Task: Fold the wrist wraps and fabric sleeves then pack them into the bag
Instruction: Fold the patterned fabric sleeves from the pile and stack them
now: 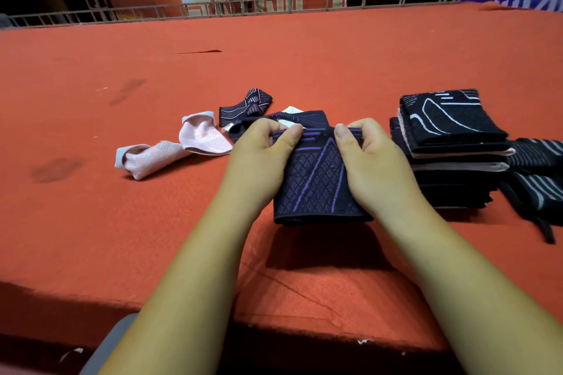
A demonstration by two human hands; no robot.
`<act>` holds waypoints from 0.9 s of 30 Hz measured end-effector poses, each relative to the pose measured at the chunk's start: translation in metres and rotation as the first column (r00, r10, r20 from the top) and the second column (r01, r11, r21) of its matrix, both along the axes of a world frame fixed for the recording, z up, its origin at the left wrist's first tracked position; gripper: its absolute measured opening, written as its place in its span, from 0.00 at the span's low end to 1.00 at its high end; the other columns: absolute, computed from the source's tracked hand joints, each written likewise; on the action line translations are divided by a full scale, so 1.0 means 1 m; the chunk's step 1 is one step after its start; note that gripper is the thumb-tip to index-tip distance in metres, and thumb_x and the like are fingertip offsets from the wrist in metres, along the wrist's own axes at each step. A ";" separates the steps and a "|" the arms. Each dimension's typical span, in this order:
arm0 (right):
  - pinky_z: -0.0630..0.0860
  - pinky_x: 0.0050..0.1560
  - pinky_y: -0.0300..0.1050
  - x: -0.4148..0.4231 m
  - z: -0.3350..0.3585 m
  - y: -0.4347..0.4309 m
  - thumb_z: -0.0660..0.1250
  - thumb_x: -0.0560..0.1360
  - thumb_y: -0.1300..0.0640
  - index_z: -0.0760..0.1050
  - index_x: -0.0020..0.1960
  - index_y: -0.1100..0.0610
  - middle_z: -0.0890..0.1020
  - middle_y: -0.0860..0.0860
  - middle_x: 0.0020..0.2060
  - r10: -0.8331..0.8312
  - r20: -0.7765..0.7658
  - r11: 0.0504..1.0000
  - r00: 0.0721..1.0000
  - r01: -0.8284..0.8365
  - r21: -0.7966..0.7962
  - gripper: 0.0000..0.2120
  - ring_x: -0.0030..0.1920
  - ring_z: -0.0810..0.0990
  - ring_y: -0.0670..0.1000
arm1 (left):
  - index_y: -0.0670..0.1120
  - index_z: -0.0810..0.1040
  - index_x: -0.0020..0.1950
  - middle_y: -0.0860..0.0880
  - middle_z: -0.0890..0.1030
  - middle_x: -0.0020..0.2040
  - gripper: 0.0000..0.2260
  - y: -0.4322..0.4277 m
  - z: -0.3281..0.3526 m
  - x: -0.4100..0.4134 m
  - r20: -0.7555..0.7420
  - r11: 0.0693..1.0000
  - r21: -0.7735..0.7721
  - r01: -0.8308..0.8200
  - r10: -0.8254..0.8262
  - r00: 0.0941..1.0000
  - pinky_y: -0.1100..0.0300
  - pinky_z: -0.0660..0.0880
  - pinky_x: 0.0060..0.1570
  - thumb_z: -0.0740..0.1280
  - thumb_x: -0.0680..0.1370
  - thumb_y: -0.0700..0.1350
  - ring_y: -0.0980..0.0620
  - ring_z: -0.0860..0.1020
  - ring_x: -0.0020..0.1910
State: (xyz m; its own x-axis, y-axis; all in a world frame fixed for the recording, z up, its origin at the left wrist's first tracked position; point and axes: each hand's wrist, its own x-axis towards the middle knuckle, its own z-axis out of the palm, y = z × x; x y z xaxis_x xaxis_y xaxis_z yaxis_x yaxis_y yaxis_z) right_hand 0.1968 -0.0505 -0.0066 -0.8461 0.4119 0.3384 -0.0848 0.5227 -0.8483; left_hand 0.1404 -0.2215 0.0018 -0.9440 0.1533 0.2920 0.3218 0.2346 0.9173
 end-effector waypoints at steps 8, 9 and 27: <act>0.66 0.46 0.46 -0.007 -0.007 0.013 0.60 0.87 0.41 0.78 0.56 0.53 0.82 0.46 0.48 -0.100 0.103 0.994 0.990 0.103 -0.026 0.17 0.51 0.79 0.52 | 0.46 0.84 0.52 0.48 0.88 0.45 0.08 -0.002 -0.002 0.008 0.332 0.963 0.097 0.253 -0.271 0.903 0.61 0.77 0.33 0.73 0.82 0.51 0.52 0.84 0.40; 0.67 0.44 0.48 -0.006 -0.007 0.013 0.59 0.86 0.40 0.78 0.54 0.54 0.83 0.49 0.48 -0.101 0.123 0.993 0.987 0.107 -0.042 0.19 0.51 0.80 0.54 | 0.45 0.83 0.54 0.47 0.88 0.45 0.08 -0.002 -0.004 0.006 0.329 0.962 0.103 0.253 -0.273 0.904 0.60 0.77 0.34 0.73 0.83 0.50 0.51 0.85 0.41; 0.76 0.42 0.51 -0.016 -0.023 0.014 0.70 0.73 0.42 0.71 0.68 0.44 0.86 0.46 0.47 0.049 0.177 0.990 0.983 -0.024 -0.139 0.25 0.37 0.81 0.50 | 0.49 0.79 0.66 0.47 0.86 0.53 0.18 -0.006 -0.006 0.000 0.369 0.953 0.242 0.181 -0.263 0.892 0.58 0.83 0.40 0.77 0.79 0.39 0.49 0.87 0.46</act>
